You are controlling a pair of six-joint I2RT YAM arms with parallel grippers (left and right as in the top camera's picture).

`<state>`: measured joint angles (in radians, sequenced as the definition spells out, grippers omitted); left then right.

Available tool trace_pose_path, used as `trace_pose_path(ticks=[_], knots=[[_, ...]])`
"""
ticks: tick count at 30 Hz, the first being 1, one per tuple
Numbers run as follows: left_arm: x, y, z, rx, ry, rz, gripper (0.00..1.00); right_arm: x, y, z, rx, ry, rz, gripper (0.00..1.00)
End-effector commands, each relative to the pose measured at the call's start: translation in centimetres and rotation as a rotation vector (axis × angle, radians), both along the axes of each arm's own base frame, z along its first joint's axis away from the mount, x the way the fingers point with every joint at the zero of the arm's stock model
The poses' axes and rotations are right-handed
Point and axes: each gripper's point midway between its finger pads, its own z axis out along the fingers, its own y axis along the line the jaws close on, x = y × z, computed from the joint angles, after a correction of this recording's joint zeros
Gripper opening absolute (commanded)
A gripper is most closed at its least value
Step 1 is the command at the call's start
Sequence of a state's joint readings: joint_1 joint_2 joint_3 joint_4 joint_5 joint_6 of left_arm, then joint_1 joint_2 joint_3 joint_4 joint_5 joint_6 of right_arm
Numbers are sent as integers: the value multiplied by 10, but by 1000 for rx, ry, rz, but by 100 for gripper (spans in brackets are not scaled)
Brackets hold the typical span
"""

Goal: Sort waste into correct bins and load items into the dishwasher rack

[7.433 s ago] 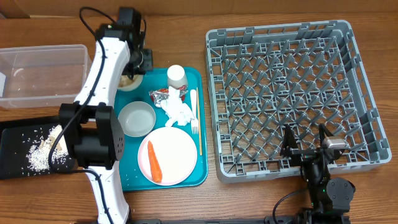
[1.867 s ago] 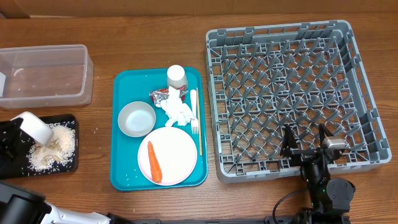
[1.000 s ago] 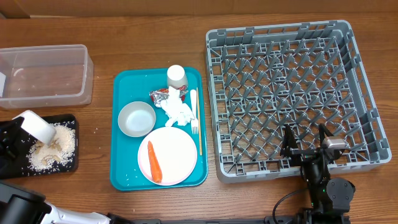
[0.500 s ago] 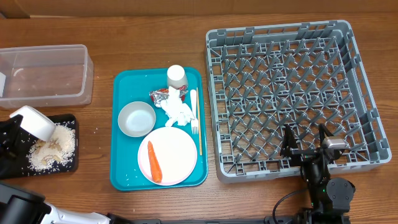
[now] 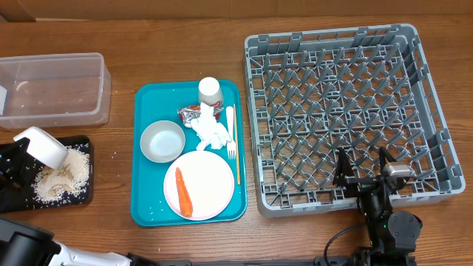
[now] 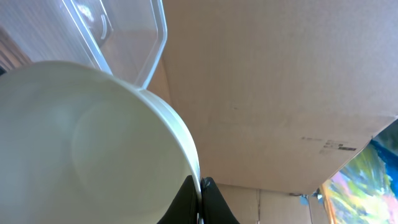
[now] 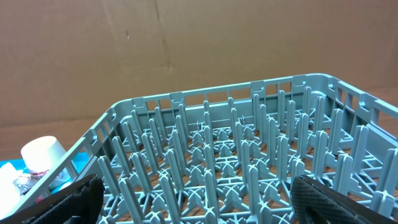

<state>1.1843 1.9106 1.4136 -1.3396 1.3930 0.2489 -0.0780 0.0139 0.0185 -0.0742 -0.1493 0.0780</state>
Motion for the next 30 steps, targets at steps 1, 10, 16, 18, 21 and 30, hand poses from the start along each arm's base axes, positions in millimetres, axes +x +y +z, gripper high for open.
trace_pose_path(ticks=[1,10,16,18,21,30], knots=[[0,-6,35,129,-64,-14,4,0,-2,-2,-4,-6,-11,100],[3,-44,70,203,2,-93,4,0,-2,-2,-4,-6,-11,100],[24,-91,86,341,95,-245,4,0,-2,-2,-4,-5,-11,100],[30,-107,93,407,121,-293,4,0,-2,-2,-4,-5,-11,100],[38,-126,96,535,206,-344,4,0,-2,-2,-4,-5,-11,100],[83,-183,57,887,442,-453,4,0,-2,-2,-4,-5,-11,100]])
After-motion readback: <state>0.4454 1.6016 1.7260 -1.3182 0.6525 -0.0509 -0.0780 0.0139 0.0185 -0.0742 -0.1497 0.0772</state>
